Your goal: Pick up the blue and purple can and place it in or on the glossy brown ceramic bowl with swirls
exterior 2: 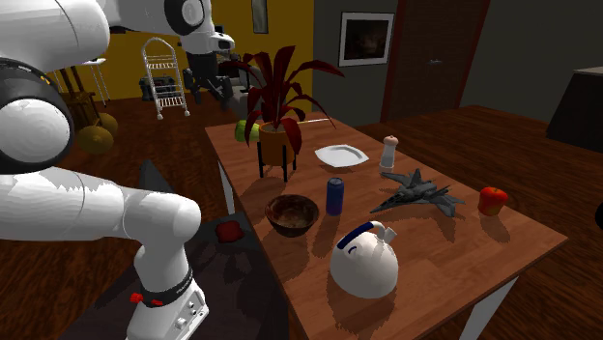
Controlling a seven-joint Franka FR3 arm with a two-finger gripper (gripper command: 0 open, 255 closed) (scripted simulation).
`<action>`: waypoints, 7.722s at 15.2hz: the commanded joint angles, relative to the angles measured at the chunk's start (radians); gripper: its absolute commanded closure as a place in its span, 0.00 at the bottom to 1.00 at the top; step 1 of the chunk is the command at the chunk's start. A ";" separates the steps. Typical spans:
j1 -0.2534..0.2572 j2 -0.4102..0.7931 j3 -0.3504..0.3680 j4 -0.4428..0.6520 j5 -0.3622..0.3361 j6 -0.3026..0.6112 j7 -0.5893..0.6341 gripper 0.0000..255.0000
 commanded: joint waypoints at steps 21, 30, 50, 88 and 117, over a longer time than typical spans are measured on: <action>-0.069 0.388 -0.356 -0.052 -0.143 0.353 -0.388 0.00; -0.072 0.701 -0.511 0.073 -0.057 0.490 -0.609 0.00; -0.164 1.096 -0.539 0.229 0.186 0.628 -0.872 0.00; -0.129 0.938 -0.576 0.389 0.055 0.346 -0.781 1.00; -0.158 0.235 -0.399 -0.102 -0.288 0.205 -0.462 1.00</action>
